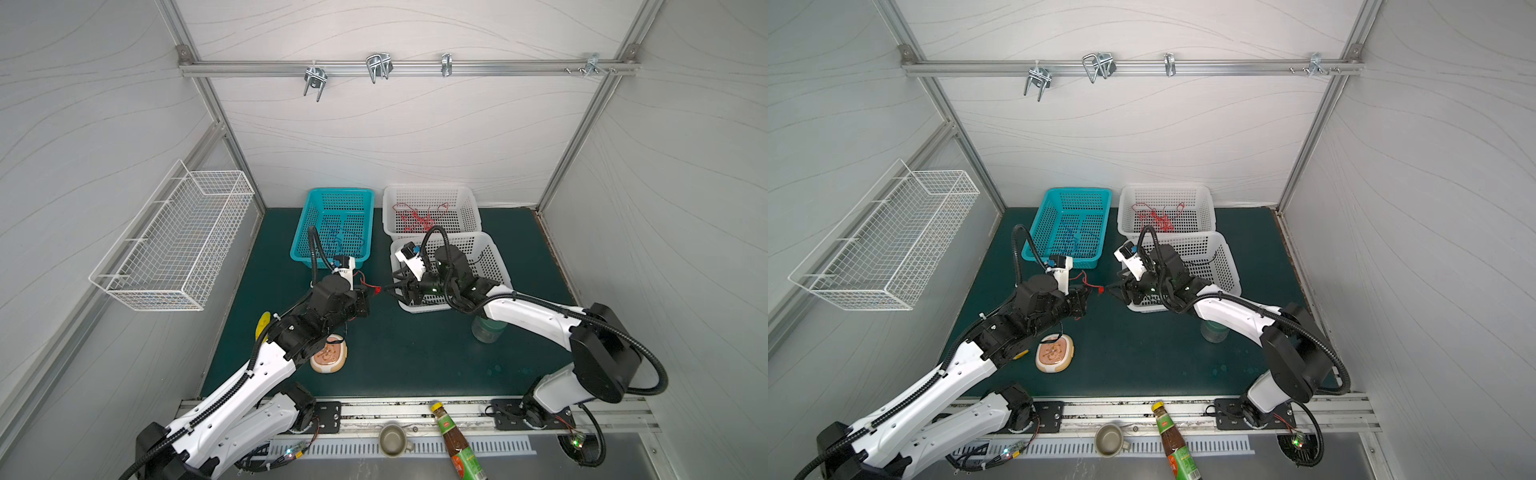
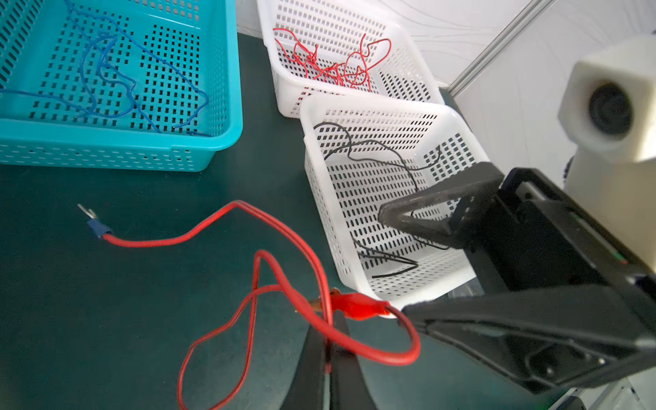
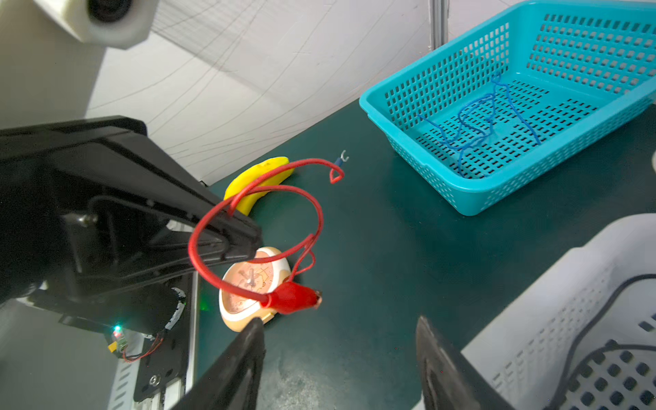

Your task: Untangle the cables

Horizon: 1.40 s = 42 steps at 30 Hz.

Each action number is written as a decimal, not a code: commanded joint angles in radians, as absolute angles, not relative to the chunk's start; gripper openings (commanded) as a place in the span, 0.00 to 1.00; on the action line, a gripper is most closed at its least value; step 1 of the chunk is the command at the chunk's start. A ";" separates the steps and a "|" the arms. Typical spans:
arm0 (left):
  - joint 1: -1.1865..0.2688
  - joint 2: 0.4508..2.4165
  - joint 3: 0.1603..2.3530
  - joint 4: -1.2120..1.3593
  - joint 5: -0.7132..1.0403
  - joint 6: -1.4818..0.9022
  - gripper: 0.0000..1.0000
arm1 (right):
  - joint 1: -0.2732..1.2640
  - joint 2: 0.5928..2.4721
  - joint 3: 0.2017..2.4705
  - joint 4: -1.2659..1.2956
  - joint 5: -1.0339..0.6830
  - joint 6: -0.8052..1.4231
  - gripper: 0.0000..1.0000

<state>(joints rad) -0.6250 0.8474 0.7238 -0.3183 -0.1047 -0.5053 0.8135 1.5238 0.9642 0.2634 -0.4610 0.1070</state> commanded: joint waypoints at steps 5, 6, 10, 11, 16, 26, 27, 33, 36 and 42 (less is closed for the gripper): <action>-0.630 0.857 0.777 -0.185 -0.026 -0.542 0.00 | 0.840 1.582 0.984 0.364 -0.524 0.157 0.67; -0.629 0.859 0.777 -0.178 -0.019 -0.544 0.00 | 0.841 1.591 0.988 0.372 -0.526 0.163 0.67; -0.629 0.861 0.773 -0.157 0.007 -0.556 0.00 | 0.850 1.628 1.006 0.401 -0.523 0.184 0.68; -0.630 0.861 0.772 -0.152 0.012 -0.560 0.00 | 0.851 1.636 1.010 0.409 -0.521 0.191 0.67; -0.629 0.855 0.751 -0.115 0.026 -0.584 0.00 | 0.854 1.669 1.014 0.471 -0.499 0.234 0.66; -0.630 0.841 0.715 -0.056 0.040 -0.630 0.00 | 0.854 1.727 1.029 0.561 -0.429 0.311 0.44; -0.629 0.840 0.713 -0.057 0.039 -0.630 0.00 | 0.855 1.731 1.029 0.567 -0.426 0.317 0.40; -0.629 0.824 0.703 -0.071 0.006 -0.628 0.00 | 0.854 1.731 1.029 0.573 -0.423 0.322 0.20; -0.630 0.820 0.701 -0.080 -0.003 -0.626 0.00 | 0.854 1.730 1.031 0.567 -0.423 0.318 0.11; -0.629 0.821 0.706 -0.113 -0.026 -0.615 0.00 | 0.854 1.717 1.031 0.545 -0.416 0.306 0.04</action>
